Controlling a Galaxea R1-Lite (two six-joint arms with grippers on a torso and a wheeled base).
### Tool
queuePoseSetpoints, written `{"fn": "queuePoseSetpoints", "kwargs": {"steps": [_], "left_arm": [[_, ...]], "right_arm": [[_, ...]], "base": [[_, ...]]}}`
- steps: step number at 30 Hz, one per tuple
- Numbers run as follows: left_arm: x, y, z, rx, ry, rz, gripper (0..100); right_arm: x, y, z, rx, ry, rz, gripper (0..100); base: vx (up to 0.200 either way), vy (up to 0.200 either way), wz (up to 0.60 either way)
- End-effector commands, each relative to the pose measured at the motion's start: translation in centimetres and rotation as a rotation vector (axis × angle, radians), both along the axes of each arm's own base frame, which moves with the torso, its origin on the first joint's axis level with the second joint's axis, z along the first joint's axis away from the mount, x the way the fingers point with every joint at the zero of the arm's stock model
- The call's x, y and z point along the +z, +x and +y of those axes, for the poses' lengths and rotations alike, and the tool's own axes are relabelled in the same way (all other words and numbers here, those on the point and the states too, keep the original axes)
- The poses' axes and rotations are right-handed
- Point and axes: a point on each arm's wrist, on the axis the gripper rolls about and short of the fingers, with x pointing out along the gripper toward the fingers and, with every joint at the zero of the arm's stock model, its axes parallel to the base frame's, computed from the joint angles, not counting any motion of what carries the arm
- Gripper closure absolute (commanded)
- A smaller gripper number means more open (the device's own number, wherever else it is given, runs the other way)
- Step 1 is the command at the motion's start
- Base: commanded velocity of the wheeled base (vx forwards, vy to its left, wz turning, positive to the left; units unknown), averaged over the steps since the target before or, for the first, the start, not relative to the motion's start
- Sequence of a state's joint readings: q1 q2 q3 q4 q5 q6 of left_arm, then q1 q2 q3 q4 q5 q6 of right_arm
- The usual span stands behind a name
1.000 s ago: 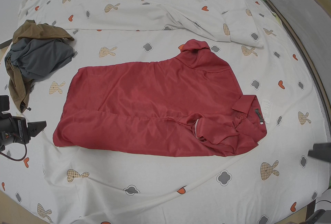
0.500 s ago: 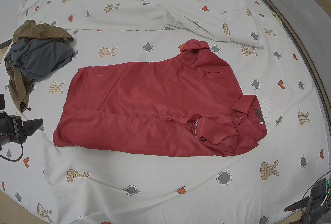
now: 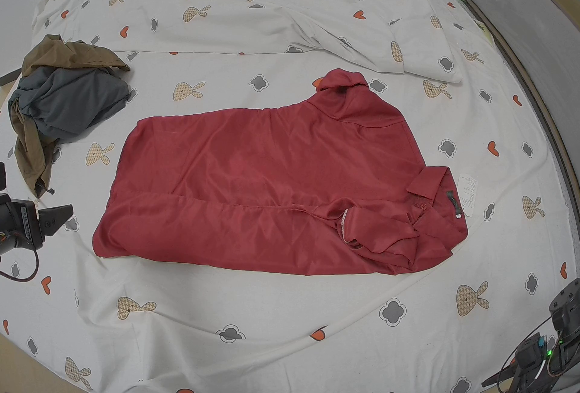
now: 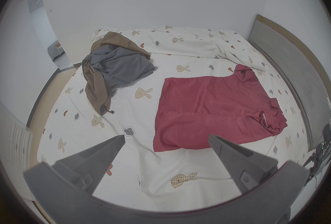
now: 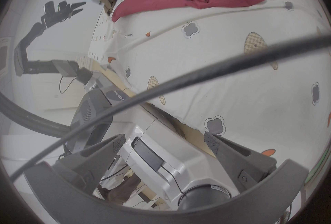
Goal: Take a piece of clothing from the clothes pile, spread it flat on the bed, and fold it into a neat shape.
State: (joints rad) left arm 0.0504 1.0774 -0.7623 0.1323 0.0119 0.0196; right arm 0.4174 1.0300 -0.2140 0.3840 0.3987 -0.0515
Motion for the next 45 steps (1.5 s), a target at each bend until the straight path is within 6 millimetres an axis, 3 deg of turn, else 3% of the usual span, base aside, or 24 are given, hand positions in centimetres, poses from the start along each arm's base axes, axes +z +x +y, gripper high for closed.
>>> {"fn": "queuePoseSetpoints", "kwargs": {"steps": [1, 6, 8, 9, 10, 15, 22, 36, 39, 41, 45], "left_arm": [[0.0, -0.1, 0.0, 0.002, 0.001, -0.001, 0], [0.0, 0.0, 0.1, 0.005, 0.0, 0.001, 0], [0.0, 0.0, 0.1, 0.005, 0.0, 0.001, 0], [-0.1, 0.1, 0.1, 0.005, 0.0, 0.007, 0], [-0.1, 0.1, 0.1, 0.005, 0.0, 0.007, 0], [0.0, -0.1, 0.1, 0.005, 0.001, -0.001, 0], [0.1, -0.2, 0.1, 0.006, 0.001, -0.01, 0], [0.2, -0.2, 0.1, 0.006, 0.001, -0.012, 0], [0.2, -0.2, 0.1, 0.006, 0.001, -0.01, 0], [0.1, -0.2, 0.1, 0.005, 0.001, -0.01, 0], [0.1, -0.2, 0.1, 0.005, 0.001, -0.01, 0]], "right_arm": [[-1.4, 0.2, 0.0, -0.014, -0.001, -0.013, 0], [0.2, -1.3, -1.8, -0.402, 0.209, -0.484, 0], [0.4, -1.4, -1.9, -0.44, 0.219, -0.504, 0], [2.1, -1.4, -2.4, -0.603, 0.235, -0.606, 0], [2.7, -1.2, -2.7, -0.676, 0.212, -0.635, 0], [3.3, 0.0, -3.8, -0.866, 0.129, -0.627, 0], [2.0, 2.2, -5.1, -0.952, -0.058, -0.472, 0], [1.5, 2.9, -5.6, -1.006, -0.105, -0.548, 0], [1.3, 2.6, -5.4, -0.987, -0.088, -0.543, 0], [1.2, 1.9, -4.2, -0.818, 0.016, -0.57, 0], [1.8, 2.1, -3.3, -0.687, 0.076, -0.576, 0]], "base": [[0.0, 0.0, 0.0], [0.0, 0.0, 0.0], [0.0, 0.0, 0.0], [0.0, 0.0, 0.0], [0.0, 0.0, 0.0], [0.0, 0.0, 0.0], [0.0, 0.0, 0.0], [0.0, 0.0, 0.0], [0.0, 0.0, 0.0], [0.0, 0.0, 0.0], [0.0, 0.0, 0.0]]}}
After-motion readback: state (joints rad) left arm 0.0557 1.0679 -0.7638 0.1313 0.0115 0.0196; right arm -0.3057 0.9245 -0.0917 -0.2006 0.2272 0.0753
